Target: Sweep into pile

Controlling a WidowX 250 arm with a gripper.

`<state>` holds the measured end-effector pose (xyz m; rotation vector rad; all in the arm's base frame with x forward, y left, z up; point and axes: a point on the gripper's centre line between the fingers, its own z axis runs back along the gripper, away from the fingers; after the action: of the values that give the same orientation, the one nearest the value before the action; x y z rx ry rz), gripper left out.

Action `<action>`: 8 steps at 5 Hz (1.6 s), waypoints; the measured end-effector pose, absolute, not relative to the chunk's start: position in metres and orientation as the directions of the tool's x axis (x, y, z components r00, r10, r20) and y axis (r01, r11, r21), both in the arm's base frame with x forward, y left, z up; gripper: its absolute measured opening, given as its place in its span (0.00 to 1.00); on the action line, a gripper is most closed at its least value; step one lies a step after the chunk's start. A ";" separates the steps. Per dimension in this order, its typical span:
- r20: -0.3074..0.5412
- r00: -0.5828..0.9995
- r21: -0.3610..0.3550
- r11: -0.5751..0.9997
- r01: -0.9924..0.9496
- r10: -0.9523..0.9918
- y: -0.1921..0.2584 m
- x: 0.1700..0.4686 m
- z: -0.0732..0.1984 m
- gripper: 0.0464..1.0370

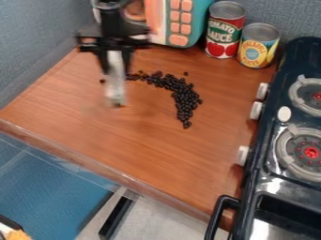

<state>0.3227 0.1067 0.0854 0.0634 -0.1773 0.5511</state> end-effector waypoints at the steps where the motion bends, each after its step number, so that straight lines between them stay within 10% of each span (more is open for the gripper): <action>1: 0.151 0.893 0.130 0.888 -0.442 0.423 0.151 0.312 0.066 0.32; 4: 0.346 0.934 0.230 0.956 -0.181 0.094 0.184 0.320 0.048 0.32; 8: 0.266 0.963 0.203 0.973 -0.110 0.053 0.172 0.365 0.025 0.32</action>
<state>0.3651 0.1723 0.0246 0.2179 -0.2621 0.0830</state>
